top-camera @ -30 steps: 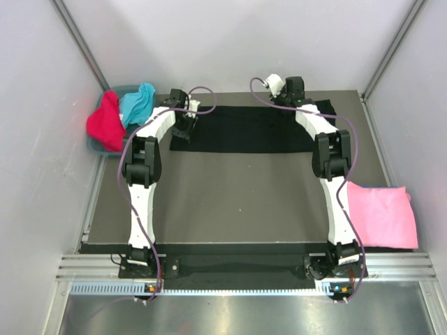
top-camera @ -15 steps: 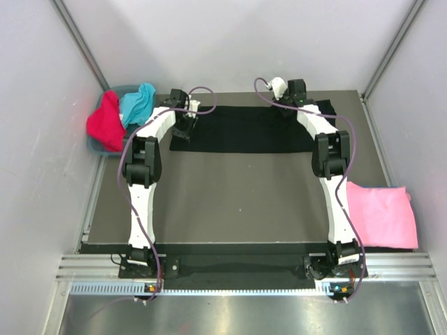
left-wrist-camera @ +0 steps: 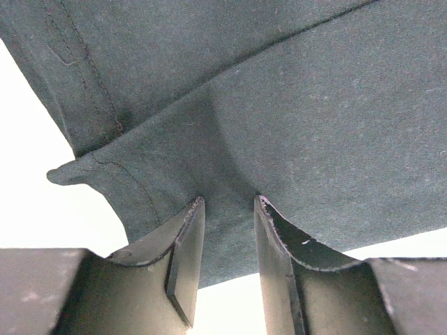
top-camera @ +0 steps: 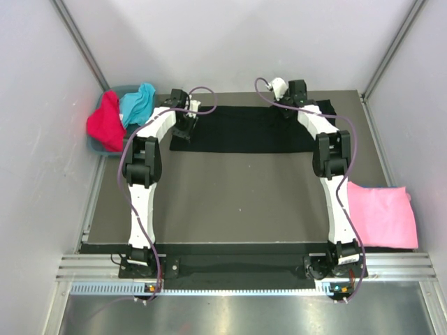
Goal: Fold and stack the t-shirts
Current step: Fold the tshirt
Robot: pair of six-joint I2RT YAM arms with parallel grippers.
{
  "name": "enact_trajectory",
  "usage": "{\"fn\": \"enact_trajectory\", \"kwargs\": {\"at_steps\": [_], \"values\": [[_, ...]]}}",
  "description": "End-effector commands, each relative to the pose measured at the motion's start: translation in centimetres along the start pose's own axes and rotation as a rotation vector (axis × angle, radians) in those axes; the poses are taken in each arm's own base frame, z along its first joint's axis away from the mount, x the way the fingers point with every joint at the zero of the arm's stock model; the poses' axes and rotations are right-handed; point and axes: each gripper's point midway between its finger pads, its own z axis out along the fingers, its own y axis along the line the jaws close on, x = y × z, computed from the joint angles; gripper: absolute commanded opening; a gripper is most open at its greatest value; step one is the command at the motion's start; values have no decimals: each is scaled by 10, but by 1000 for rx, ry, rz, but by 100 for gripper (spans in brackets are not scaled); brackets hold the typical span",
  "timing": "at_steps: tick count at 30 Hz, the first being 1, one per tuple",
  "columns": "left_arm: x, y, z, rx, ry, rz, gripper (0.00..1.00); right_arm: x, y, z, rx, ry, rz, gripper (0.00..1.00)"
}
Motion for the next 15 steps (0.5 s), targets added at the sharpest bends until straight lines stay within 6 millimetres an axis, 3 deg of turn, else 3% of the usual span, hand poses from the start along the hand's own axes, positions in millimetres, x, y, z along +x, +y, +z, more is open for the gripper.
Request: {"fn": "enact_trajectory", "kwargs": {"at_steps": [1, 2, 6, 15], "values": [[17, -18, 1, 43, 60, 12, 40, -57, -30, -43, 64, -146, 0, 0], [16, -18, 1, 43, 55, 11, 40, -68, -33, -54, 73, -171, -5, 0], [13, -22, 1, 49, 48, 16, 40, -77, -32, -63, 65, -186, -1, 0], [10, -26, 2, 52, 43, 22, 40, -85, -24, -65, 46, -203, 7, 0]]}}
